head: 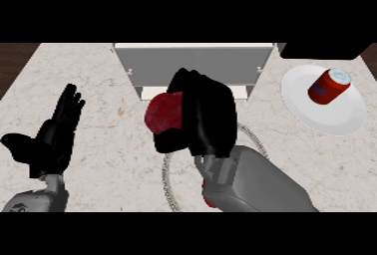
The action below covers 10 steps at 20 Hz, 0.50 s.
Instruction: Pick the pear from the placemat and place it in the tiered shelf
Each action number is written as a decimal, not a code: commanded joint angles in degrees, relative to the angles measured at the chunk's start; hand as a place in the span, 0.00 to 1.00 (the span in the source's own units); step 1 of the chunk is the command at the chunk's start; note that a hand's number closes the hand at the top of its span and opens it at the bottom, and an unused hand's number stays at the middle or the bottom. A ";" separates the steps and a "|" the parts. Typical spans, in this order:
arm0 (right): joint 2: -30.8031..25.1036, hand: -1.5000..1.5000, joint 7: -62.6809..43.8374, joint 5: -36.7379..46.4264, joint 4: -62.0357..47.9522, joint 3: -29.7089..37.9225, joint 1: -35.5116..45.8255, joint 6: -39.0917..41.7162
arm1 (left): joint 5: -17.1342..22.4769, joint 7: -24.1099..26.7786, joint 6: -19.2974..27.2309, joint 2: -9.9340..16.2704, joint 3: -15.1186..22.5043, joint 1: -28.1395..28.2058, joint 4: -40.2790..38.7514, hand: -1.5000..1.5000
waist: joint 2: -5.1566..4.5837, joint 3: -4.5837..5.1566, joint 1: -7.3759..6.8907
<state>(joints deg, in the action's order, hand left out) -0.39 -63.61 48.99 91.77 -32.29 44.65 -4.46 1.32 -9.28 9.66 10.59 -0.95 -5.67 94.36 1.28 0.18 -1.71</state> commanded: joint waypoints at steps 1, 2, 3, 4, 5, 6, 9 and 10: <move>0.37 1.00 -19.88 4.27 2.55 -2.78 9.48 -0.25 | 0.67 -0.60 -0.55 0.60 -0.71 -0.65 0.50 0.50 | -0.23 0.02 0.45; 0.37 1.00 -21.29 4.07 3.57 -3.34 9.87 1.76 | 0.22 1.45 0.22 -0.21 -1.02 0.20 -1.23 0.50 | -0.41 0.02 0.96; 0.36 1.00 -21.36 4.15 1.79 -2.58 10.32 1.06 | 0.09 -1.92 0.36 0.26 -0.57 -1.68 0.44 0.50 | -0.51 -0.05 0.83; 0.36 1.00 -21.41 3.85 3.38 -2.03 11.67 2.73 | -0.42 0.07 0.96 -0.10 -0.87 -1.24 -0.19 0.50 | -0.36 -0.02 1.08; 0.36 1.00 -21.45 4.51 0.55 -1.21 12.41 1.19 | 0.56 0.80 -1.04 1.01 -1.22 1.02 -0.07 0.50 | -0.64 -0.02 0.41; 0.35 1.00 -21.49 4.50 1.04 1.14 14.23 2.42 | -0.45 -0.02 0.70 -0.25 -0.43 0.65 1.03 0.50 | -0.64 -0.07 0.70; 0.35 1.00 -19.75 6.86 -2.43 0.54 11.88 -1.14 | 0.39 1.38 -0.69 -0.08 -0.43 2.05 1.80 0.50 | -0.97 -0.10 0.70; 0.35 1.00 -21.53 5.24 -0.91 2.61 15.69 1.06 | -1.09 -1.03 1.29 -0.55 0.05 -0.21 2.20 0.50 | -0.81 -0.11 0.87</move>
<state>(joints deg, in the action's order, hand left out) -0.81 -70.21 53.76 90.97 -31.03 56.11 -3.15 1.07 -9.39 9.95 10.46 -1.26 -5.22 95.66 0.58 0.12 -1.07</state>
